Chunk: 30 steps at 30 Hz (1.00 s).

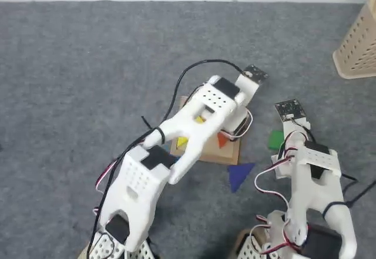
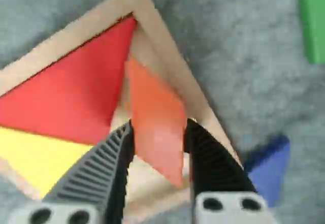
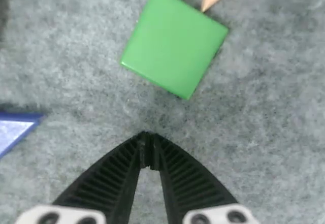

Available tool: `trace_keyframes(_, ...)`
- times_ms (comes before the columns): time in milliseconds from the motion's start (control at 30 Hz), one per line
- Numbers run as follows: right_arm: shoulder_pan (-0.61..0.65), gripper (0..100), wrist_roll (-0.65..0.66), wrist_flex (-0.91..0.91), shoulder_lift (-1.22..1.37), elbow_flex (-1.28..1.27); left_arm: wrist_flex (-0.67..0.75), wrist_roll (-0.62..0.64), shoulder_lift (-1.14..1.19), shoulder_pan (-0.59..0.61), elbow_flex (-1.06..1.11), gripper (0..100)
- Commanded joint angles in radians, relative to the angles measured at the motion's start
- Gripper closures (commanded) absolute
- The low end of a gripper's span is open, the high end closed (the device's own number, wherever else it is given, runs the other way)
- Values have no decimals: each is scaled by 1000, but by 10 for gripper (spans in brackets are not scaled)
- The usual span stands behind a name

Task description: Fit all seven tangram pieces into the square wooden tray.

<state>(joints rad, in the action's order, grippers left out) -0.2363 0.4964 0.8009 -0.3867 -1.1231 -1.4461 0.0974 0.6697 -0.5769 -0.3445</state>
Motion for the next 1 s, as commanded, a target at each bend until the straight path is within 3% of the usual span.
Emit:
trace_keyframes(0,10,992,6,-13,-22,-5,-46,12,-14,2,-97,874)
trace_keyframes(267,10,992,6,-13,-22,-5,-46,9,-60,3,-91,799)
trace_keyframes(467,10,992,6,-13,-22,-5,-46,12,-80,25,-97,798)
trace_keyframes(700,10,992,6,-13,-22,-5,-46,5,-374,216,-27,824)
trace_keyframes(967,13,992,2,-15,-24,20,106,-31,-844,459,476,824)
